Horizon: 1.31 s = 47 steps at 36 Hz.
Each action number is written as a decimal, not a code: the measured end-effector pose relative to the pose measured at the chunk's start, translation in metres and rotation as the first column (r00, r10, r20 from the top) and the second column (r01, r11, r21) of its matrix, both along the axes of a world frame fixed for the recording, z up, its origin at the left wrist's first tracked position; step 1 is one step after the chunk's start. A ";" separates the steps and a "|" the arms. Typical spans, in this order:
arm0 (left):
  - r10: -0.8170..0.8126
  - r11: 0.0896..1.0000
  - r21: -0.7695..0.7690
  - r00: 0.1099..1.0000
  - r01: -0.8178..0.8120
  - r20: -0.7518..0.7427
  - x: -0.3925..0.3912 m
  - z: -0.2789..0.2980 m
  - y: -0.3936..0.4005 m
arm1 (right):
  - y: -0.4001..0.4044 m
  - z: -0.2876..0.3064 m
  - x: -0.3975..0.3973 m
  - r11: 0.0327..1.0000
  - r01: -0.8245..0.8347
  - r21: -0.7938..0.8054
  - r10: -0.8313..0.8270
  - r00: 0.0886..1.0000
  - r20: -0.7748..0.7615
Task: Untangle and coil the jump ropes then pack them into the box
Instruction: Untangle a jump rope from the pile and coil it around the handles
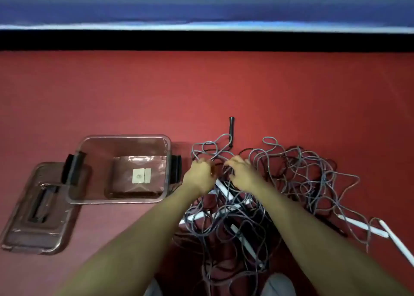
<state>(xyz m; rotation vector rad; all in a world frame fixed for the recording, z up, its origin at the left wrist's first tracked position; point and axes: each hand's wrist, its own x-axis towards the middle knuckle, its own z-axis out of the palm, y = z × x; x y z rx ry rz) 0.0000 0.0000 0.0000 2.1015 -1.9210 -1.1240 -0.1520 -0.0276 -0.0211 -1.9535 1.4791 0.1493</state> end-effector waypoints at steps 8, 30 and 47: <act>-0.155 0.987 0.059 0.981 0.149 0.114 -0.007 -0.033 0.010 | 0.006 -0.018 0.006 0.986 -0.113 -0.123 0.081 0.967 -0.241; -0.091 0.986 -0.129 0.991 0.103 0.093 -0.011 0.025 0.034 | 0.031 0.057 -0.003 0.965 0.015 -0.261 0.026 0.988 0.152; -0.035 0.793 -0.609 0.999 0.025 -0.005 0.044 0.200 0.039 | 0.060 0.182 0.026 0.959 0.260 -0.110 -0.175 0.854 0.490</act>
